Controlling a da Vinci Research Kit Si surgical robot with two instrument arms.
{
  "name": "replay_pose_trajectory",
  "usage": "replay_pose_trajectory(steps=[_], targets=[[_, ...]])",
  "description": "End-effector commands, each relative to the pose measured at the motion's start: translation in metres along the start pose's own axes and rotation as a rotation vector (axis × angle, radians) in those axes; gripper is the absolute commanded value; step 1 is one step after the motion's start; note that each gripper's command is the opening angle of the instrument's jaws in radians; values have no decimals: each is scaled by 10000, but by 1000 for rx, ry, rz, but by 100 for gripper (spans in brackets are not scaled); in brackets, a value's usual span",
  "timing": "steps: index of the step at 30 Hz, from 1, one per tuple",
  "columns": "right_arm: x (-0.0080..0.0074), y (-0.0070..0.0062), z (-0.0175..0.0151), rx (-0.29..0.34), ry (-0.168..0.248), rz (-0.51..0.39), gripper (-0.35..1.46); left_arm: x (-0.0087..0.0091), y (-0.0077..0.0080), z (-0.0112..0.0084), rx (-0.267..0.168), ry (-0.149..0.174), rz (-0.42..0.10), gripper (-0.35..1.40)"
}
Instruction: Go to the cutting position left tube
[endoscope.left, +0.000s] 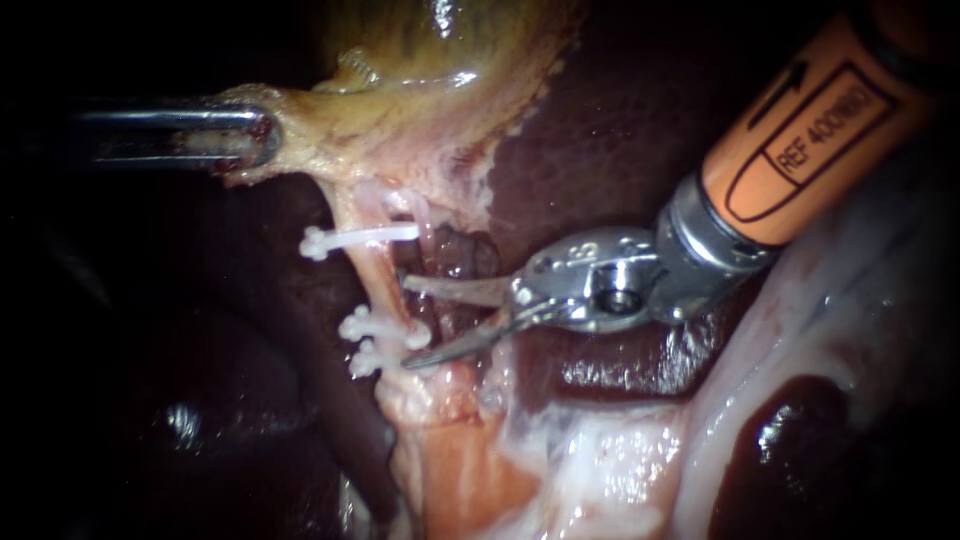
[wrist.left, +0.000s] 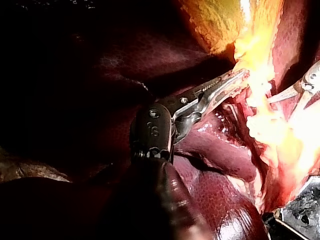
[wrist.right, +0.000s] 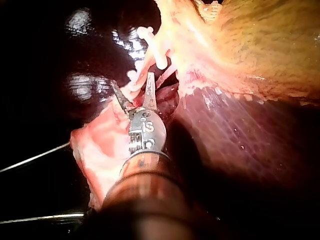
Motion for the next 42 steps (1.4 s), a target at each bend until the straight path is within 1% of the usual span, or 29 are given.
replay_pose_trajectory(steps=[1,8,13,15,16,18,22,28,31,34,38,42], targets=[[-1,3,1,-2,-1,6,136,0,0,0,0,0,1,-35],[-5,20,5,-5,0,19,135,0,1,0,1,0,1,-35],[0,28,16,0,5,21,136,0,1,0,1,0,1,-35],[4,30,22,16,18,32,136,0,1,0,1,0,1,-35],[6,31,25,24,31,41,136,0,1,0,1,0,1,-35],[10,33,30,39,46,49,136,0,1,1,1,0,1,-35],[20,38,46,84,88,76,136,0,1,1,2,0,0,-35],[36,40,66,114,145,81,138,0,2,3,3,1,0,-35],[40,38,69,143,173,100,141,0,2,3,3,1,0,-35],[44,30,65,185,199,114,141,0,2,3,3,1,0,-35],[52,13,60,232,217,145,141,0,2,3,3,1,0,-35],[59,-2,60,259,227,171,141,0,2,3,3,1,0,-35]])
